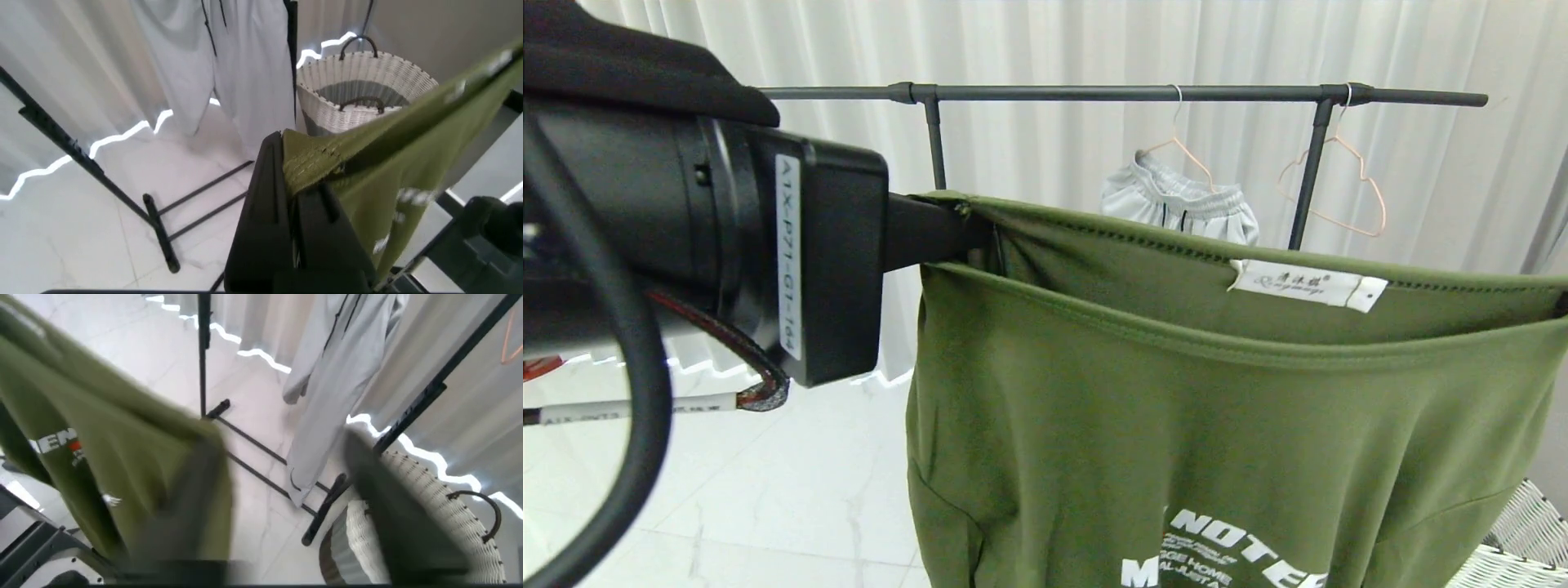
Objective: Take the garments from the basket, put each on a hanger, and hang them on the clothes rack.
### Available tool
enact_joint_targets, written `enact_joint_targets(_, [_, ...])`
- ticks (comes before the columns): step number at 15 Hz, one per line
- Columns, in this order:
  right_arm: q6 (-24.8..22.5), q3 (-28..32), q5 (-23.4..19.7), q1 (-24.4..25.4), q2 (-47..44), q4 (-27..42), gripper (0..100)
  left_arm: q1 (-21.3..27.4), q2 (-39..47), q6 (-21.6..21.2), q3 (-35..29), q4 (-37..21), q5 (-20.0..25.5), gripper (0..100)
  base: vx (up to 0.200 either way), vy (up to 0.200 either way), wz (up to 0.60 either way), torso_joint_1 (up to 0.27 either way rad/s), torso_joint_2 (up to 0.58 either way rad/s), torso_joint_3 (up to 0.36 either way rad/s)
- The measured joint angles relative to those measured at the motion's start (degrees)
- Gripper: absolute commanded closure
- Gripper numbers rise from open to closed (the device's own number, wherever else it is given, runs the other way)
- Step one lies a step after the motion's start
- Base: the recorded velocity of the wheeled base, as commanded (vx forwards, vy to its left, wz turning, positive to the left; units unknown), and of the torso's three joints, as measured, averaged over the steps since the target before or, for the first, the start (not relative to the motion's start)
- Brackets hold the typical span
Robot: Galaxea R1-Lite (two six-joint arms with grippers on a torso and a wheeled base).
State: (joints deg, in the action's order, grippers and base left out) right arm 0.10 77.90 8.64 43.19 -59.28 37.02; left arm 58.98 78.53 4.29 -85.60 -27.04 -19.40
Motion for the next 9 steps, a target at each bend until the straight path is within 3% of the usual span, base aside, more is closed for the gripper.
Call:
enact_joint_targets(3, [-0.23,-2.29,-0.88,0.35,1.27,-0.11,0,-0.29,0.52,0.00,0.32,0.38,-2.91,100,0.000,0.000,0.00,0.000,0.00,0.000])
enact_joint_targets(6, [-0.32,-4.50,-7.52,1.77,3.97,-1.08,0,-1.21,1.37,0.06,1.71,0.44,-7.29,100,0.000,0.000,0.00,0.000,0.00,0.000])
enact_joint_targets(9, [-0.52,-7.31,-4.19,-0.78,5.57,-1.74,0,-1.40,1.04,-0.96,4.21,0.38,-8.48,100,0.000,0.000,0.00,0.000,0.00,0.000])
